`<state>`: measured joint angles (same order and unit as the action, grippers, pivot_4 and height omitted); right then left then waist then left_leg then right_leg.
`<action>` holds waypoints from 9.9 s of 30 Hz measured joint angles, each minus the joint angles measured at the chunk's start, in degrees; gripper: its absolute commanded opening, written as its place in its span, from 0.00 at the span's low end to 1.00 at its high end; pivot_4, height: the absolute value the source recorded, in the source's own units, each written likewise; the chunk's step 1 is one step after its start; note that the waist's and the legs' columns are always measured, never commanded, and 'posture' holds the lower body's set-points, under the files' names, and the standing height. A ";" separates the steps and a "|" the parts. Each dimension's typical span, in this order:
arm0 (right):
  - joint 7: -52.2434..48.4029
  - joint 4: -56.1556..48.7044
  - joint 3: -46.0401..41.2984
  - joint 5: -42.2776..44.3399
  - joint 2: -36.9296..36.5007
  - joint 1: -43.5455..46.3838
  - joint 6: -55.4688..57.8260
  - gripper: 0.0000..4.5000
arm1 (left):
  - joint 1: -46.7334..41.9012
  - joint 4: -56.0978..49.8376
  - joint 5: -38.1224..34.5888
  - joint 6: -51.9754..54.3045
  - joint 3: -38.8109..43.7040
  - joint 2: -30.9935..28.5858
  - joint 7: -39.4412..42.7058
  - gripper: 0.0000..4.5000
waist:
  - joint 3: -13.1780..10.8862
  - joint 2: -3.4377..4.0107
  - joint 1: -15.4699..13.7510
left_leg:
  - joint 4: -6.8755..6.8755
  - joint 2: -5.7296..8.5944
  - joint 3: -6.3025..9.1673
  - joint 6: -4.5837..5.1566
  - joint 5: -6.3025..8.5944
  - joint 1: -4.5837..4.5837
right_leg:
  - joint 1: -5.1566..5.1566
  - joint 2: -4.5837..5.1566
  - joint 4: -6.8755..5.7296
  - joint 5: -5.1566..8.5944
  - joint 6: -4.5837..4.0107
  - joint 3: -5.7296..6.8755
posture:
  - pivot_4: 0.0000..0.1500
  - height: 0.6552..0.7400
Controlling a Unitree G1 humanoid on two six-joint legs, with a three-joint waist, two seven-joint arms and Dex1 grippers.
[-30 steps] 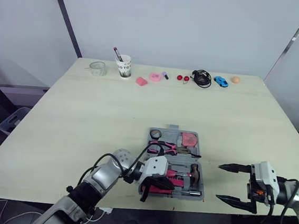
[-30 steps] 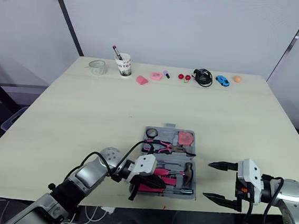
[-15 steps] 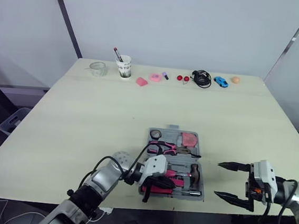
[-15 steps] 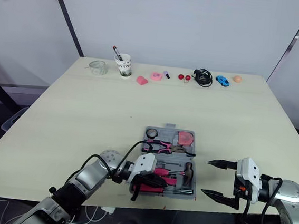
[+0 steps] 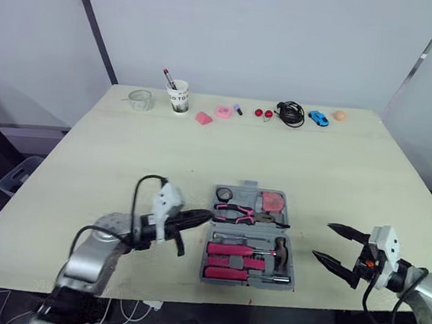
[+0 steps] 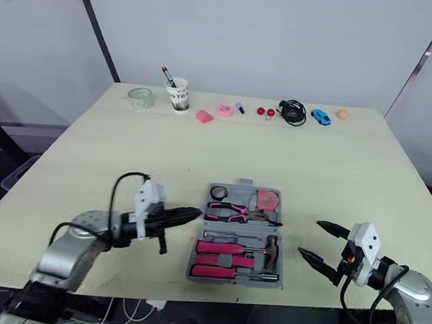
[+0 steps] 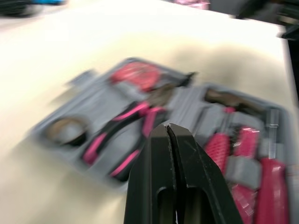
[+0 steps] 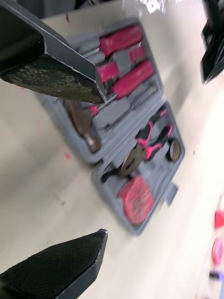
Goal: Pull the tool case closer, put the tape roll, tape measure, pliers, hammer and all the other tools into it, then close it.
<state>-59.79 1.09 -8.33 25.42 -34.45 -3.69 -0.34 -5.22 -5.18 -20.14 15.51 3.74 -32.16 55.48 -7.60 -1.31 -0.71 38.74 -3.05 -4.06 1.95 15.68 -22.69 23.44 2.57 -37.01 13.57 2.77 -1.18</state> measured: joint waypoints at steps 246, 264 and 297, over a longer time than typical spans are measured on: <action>-2.66 67.45 2.61 -14.11 19.10 57.85 33.00 0.99 | -8.18 5.95 13.83 -3.90 -26.52 -3.43 12.99 0.00 | 0.34 0.45 2.05 | -0.38 -0.02 -0.21 -0.01 0.00 0.14 | 0.06 -0.04 0.03 -0.01 -0.02 -0.09 | 1.00 1.00; -15.73 63.24 0.94 -11.04 19.23 57.78 37.98 0.99 | -6.56 6.79 12.23 -6.29 -24.36 -2.75 12.89 0.00 | 0.32 0.50 2.63 | -0.38 -0.02 -0.16 -0.01 0.00 0.10 | 0.07 -0.04 0.04 -0.02 -0.01 -0.07 | 1.00 1.00; -5.32 -16.83 -7.06 5.05 3.37 8.33 41.91 1.00 | 15.90 -0.26 -7.91 -2.30 13.40 -14.34 8.26 0.99 | 0.04 0.44 1.32 | -0.42 -0.04 0.01 -0.01 0.02 -0.06 | 0.19 0.24 0.24 0.14 -0.21 0.14 | 1.00 1.00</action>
<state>-65.12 -15.74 -15.39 30.46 -31.09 4.64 41.57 10.68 -5.44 -28.04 13.22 17.14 -46.50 63.74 -7.56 -0.86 0.62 38.32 -3.09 -4.05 1.94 15.70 -22.75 23.63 2.81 -36.77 13.71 2.55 -1.04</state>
